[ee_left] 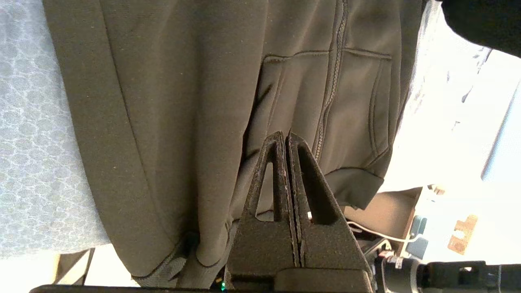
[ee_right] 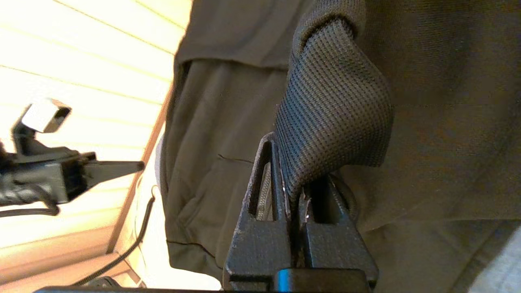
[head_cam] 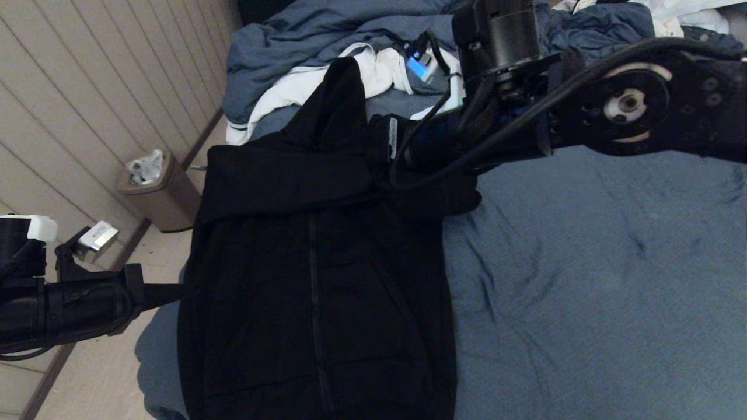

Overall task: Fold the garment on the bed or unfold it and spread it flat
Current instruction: Fold the black sweatshirt

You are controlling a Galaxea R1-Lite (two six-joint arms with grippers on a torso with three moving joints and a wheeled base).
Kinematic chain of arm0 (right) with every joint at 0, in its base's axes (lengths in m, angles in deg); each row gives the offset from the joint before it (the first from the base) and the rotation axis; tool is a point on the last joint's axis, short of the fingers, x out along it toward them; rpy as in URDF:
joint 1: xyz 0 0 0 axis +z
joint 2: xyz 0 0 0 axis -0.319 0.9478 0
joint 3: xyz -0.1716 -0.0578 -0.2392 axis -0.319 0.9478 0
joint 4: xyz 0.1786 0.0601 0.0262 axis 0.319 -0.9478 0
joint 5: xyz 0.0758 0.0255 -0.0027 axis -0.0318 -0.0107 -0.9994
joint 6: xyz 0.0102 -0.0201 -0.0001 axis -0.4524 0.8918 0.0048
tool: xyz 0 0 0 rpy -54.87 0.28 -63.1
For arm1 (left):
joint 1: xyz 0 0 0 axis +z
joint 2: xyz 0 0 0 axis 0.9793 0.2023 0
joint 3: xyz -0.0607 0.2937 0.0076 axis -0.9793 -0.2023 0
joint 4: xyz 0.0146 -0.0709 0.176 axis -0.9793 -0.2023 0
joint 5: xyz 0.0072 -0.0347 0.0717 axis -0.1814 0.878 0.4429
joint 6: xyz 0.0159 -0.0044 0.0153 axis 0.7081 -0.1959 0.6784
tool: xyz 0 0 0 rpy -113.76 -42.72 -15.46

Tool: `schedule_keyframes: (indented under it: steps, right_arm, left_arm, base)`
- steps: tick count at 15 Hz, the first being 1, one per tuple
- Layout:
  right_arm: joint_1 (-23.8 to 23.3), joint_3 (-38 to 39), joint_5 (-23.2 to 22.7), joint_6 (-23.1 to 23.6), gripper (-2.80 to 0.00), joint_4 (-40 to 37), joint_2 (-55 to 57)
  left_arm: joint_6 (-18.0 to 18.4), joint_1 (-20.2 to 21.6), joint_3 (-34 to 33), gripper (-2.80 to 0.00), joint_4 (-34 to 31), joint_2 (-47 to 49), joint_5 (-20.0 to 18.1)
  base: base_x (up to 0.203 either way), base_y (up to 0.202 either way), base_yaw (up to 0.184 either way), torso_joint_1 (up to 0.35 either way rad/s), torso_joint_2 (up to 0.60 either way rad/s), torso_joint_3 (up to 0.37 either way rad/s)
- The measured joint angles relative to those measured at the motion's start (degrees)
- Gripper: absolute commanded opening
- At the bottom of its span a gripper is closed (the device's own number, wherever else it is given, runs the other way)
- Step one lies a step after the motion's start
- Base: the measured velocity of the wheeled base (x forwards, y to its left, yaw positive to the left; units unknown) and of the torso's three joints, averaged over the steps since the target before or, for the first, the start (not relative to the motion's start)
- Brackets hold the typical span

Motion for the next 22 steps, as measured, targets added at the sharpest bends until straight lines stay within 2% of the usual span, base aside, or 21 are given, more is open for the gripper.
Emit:
schedule_keyframes:
  steps: [1, 5, 8, 11, 12, 16, 21, 22]
  right_arm:
    - [0.3, 0.0, 0.8, 0.0, -2.8, 0.3, 0.5]
    - [3.8, 0.0, 8.7, 0.3, -2.8, 6.4, 3.4]
    - [5.5, 0.0, 9.2, 1.0, -2.8, 11.4, 6.3]
    - [5.8, 0.0, 9.2, 1.8, -2.8, 12.9, 9.4]
    - [5.8, 0.0, 9.3, 2.1, 0.0, 13.5, 10.2]
    - [5.9, 0.0, 11.2, 5.5, 0.0, 17.0, 12.8]
    - [5.4, 0.0, 11.0, 5.7, 0.0, 17.3, 13.3]
    - [5.4, 0.0, 11.1, 5.6, -2.04, 17.1, 12.7]
  left_arm:
    - [0.0, 0.0, 0.0, -2.8, 0.0, 0.0, 0.0]
    - [0.0, 0.0, -0.6, -2.8, 0.6, -0.7, -0.4]
    - [-0.1, 0.0, -1.7, -2.8, 1.8, -2.0, -0.5]
    - [-0.2, -0.4, -2.4, -2.8, 1.8, -3.3, -0.6]
    - [-0.3, -0.4, -2.6, -2.8, 1.9, -3.8, -0.6]
    - [-0.9, -0.5, -3.9, -2.8, 1.8, -6.7, -3.2]
    - [-0.9, -0.5, -4.3, -2.8, 1.8, -7.9, -3.3]
    - [-0.9, -0.5, -4.3, -2.8, 1.8, -7.9, -3.3]
  base:
    - [0.0, 0.0, 0.0, 0.0, 0.0, 0.0]
    - [0.0, 0.0, 0.0, 0.0, 0.0, 0.0]
    - [0.0, 0.0, 0.0, 0.0, 0.0, 0.0]
    - [0.0, 0.0, 0.0, 0.0, 0.0, 0.0]
    - [0.0, 0.0, 0.0, 0.0, 0.0, 0.0]
    - [0.0, 0.0, 0.0, 0.0, 0.0, 0.0]
    - [0.0, 0.0, 0.0, 0.0, 0.0, 0.0]
    - [0.0, 0.0, 0.0, 0.0, 0.0, 0.0]
